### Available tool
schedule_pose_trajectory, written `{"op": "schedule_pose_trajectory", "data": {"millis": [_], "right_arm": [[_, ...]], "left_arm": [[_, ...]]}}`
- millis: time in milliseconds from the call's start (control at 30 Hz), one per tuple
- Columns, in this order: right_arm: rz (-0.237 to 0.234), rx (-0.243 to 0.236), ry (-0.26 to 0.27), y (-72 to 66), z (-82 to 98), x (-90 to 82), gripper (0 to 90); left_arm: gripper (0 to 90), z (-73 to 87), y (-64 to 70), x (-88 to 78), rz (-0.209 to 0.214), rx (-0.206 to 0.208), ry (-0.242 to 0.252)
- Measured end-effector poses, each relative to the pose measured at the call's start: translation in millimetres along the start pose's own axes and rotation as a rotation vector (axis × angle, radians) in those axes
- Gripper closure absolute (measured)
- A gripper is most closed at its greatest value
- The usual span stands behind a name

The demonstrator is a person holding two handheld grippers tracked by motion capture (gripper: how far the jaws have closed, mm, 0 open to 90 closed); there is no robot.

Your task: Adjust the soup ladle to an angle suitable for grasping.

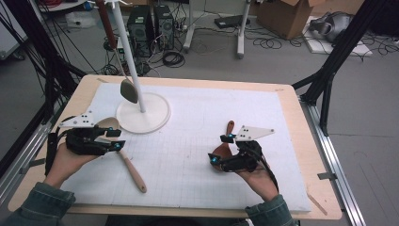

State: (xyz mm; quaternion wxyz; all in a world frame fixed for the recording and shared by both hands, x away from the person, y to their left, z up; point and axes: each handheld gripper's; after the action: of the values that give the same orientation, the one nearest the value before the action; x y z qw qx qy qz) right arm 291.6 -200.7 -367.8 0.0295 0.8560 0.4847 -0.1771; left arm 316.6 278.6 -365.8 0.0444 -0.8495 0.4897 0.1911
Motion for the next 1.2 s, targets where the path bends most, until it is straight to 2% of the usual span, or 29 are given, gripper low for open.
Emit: {"op": "schedule_pose_trajectory", "data": {"millis": [133, 333, 500, 667, 833, 967, 1200], "right_arm": [[0.0, 0.004, 0.0, -0.7, 2.2, 1.2, 18.5], [0.001, 0.003, -0.007, -2.5, 3.3, 4.1, 18.5], [0.0, -0.002, -0.015, -5.6, 3.9, 9.1, 18.4], [-0.018, -0.009, -0.015, -13.4, 3.2, 17.4, 18.5], [-0.035, -0.021, -0.031, -21.4, 2.9, 27.9, 18.4], [-0.047, -0.028, -0.046, -27.1, 3.7, 37.5, 18.5], [-0.07, -0.036, -0.086, -32.5, 6.0, 51.5, 18.5]], "left_arm": [[54.3, 5.5, -1.3, -2.1, -0.002, -0.006, -0.007], [63.2, 14.8, -1.6, -2.5, 0.008, -0.009, -0.039], [71.3, 21.6, -1.4, -2.8, 0.02, -0.004, -0.048], [75.9, 25.7, 0.6, -3.1, 0.022, -0.015, -0.035], [78.8, 29.7, 4.6, -3.4, 0.028, -0.003, -0.022], [83.9, 33.8, 5.0, -4.2, 0.033, -0.001, -0.032], [87.3, 40.5, 4.4, -2.9, 0.039, -0.001, -0.057]]}}
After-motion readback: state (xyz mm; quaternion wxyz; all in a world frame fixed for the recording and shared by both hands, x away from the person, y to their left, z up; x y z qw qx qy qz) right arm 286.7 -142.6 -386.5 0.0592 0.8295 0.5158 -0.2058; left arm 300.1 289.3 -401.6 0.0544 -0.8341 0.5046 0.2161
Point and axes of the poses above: each handheld gripper's, and its own axes: x roughly forward along the jaws, z roughly out of its underside, y roughly to its right, and after that the axes turned 8 degrees about y, right-handed
